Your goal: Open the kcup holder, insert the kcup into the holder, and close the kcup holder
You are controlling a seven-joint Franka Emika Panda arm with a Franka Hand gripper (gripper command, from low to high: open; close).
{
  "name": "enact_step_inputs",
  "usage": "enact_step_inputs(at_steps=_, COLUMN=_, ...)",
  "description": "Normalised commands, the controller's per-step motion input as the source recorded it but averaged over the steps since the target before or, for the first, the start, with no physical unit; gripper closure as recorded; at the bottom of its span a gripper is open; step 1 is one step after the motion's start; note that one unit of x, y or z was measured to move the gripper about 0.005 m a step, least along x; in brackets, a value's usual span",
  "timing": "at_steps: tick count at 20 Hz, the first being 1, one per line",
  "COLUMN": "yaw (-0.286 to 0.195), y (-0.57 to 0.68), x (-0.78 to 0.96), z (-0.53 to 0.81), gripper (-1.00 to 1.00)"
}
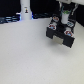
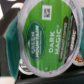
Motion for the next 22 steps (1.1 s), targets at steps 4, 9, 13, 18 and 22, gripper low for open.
enact_step_inputs(at_steps=4, yaw=0.027, y=-0.02, x=-0.16, z=-0.28, gripper=1.00)
enact_step_inputs(at_steps=9, yaw=0.006, y=-0.02, x=-0.03, z=-0.27, gripper=1.00)
enact_step_inputs(at_steps=13, yaw=0.005, y=-0.01, x=-0.01, z=-0.24, gripper=1.00)
enact_step_inputs(at_steps=18, yaw=0.002, y=0.00, x=-0.01, z=-0.15, gripper=1.00)
enact_step_inputs(at_steps=22, yaw=-0.002, y=0.04, x=-0.17, z=0.20, gripper=1.00)
